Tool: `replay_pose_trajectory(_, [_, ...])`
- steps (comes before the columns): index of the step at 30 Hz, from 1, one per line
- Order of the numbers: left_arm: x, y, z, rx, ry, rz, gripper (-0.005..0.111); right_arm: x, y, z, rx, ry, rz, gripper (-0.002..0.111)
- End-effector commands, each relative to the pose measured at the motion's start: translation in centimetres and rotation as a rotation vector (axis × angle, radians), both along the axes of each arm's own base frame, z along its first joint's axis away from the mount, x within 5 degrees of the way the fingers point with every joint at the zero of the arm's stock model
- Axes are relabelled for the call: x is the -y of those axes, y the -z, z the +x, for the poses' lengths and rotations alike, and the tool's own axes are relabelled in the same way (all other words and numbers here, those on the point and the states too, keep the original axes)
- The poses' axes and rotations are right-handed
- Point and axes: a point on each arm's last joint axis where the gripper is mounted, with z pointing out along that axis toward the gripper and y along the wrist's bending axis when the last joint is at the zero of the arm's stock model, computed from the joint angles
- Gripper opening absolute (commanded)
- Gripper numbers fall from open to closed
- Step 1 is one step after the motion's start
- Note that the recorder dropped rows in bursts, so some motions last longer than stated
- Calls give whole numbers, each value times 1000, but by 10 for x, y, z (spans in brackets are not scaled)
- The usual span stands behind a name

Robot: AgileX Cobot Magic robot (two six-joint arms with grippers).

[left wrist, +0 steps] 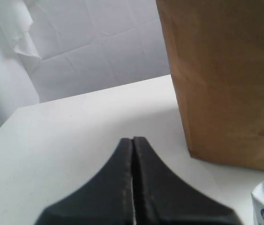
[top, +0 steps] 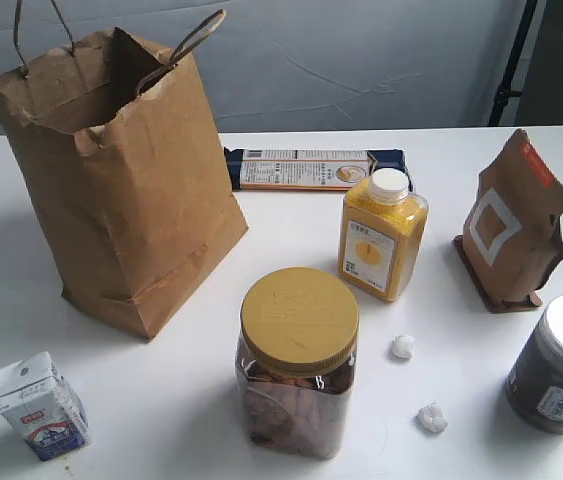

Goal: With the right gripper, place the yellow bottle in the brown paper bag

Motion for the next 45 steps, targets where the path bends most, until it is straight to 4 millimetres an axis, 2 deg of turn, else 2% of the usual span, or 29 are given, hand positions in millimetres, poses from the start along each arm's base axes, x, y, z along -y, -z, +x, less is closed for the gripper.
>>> replay_pose_trajectory(1, [0, 1, 0, 3, -2, -7, 0, 0, 0, 0, 5, 8, 8, 0])
replay_pose_trajectory(10, [0, 1, 0, 3, -2, -7, 0, 0, 0, 0, 6, 9, 26, 0])
replay_pose_trajectory(16, [0, 1, 0, 3, -2, -7, 0, 0, -3, 0, -50, 15, 275, 0])
replay_pose_trajectory(20, [0, 1, 0, 3, -2, -7, 0, -2, -28, 6, -104, 25, 323, 0])
replay_pose_trajectory(24, [0, 1, 0, 3, -2, -7, 0, -9, -60, 25, -214, 11, 176, 0])
replay_pose_trajectory(27, [0, 1, 0, 3, -2, -7, 0, -25, -78, 45, -317, -68, 40, 0])
replay_pose_trajectory(30, [0, 1, 0, 3, -2, -7, 0, -52, -92, 67, -434, -170, -107, 0])
replay_pose_trajectory(36, [0, 1, 0, 3, -2, -7, 0, -114, -101, 107, -595, -312, -441, 1])
replay_pose_trajectory(39, [0, 1, 0, 3, -2, -7, 0, -137, -96, 131, -647, -343, -562, 16])
replay_pose_trajectory(41, [0, 1, 0, 3, -2, -7, 0, -148, -91, 143, -689, -349, -609, 36])
replay_pose_trajectory(43, [0, 1, 0, 3, -2, -7, 0, -159, -85, 155, -711, -357, -642, 65])
replay_pose_trajectory(45, [0, 1, 0, 3, -2, -7, 0, -168, -81, 165, -721, -358, -648, 87])
